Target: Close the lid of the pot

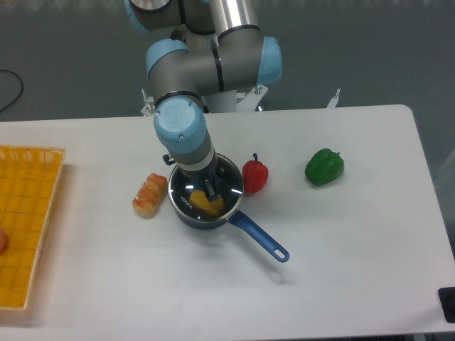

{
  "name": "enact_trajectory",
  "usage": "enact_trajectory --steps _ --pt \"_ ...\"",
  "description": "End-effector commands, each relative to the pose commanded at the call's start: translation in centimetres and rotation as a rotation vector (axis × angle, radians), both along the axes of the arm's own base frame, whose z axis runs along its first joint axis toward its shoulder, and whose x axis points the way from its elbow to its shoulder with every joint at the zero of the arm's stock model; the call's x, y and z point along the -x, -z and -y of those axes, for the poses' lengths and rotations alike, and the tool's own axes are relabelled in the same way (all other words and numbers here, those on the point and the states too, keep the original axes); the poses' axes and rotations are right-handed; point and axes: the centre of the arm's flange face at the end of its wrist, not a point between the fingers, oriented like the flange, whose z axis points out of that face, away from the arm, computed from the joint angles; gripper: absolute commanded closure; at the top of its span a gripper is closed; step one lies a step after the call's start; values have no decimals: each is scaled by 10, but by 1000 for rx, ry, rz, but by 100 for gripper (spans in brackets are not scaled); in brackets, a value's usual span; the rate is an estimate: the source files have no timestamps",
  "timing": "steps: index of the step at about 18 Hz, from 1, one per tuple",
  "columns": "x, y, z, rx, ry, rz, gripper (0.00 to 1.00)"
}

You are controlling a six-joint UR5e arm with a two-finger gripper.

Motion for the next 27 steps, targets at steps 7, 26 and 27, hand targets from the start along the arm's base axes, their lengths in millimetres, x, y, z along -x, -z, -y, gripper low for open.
enact_trajectory --steps 7,26,27 --pt "-2 4 1 13 11 5 39" --pt "-3 9 5 22 28 20 39" --pt "-2 8 5 20 26 22 39"
